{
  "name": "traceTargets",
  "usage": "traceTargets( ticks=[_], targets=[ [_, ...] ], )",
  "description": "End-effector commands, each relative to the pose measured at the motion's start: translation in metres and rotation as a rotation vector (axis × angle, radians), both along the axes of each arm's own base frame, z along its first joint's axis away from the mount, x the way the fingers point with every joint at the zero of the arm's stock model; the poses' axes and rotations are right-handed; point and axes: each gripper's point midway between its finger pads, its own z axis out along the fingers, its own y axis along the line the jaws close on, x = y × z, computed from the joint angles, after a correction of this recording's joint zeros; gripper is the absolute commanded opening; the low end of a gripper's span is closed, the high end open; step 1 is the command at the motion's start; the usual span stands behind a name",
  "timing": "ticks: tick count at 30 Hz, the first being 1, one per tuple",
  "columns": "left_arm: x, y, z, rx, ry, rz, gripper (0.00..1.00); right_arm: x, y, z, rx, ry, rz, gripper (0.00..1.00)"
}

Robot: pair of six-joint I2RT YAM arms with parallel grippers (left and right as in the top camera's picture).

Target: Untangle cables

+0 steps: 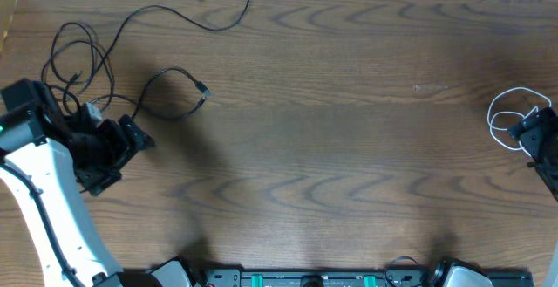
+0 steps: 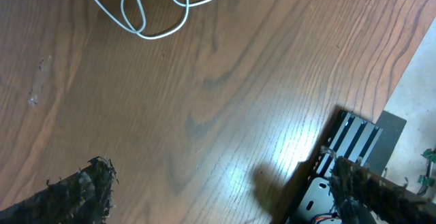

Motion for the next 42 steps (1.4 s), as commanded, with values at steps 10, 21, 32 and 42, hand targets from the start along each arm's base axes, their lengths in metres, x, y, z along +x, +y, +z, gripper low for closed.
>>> traceTargets(
  ticks=[10, 21, 32, 42],
  targets=[
    [0.0053, -0.0251, -0.0036, -0.119, -0.082, -0.126, 0.91, -0.0017, -0.0023, 0.0009, -0.006, -0.003, -0.022, 0.99],
    [0.0061, -0.0246, -0.0035, -0.117, -0.085, -0.126, 0.91, -0.0017, -0.0023, 0.0009, -0.006, -0.003, -0.022, 0.99],
    [0.0061, -0.0245, -0.0036, -0.116, -0.085, -0.126, 0.91, -0.0016, -0.0024, 0.0009, -0.007, -0.003, -0.022, 0.99],
    [0.0062, -0.0245, -0.0036, -0.116, -0.085, -0.126, 0.91, -0.0017, -0.0023, 0.0009, -0.006, -0.003, -0.022, 0.99]
  ],
)
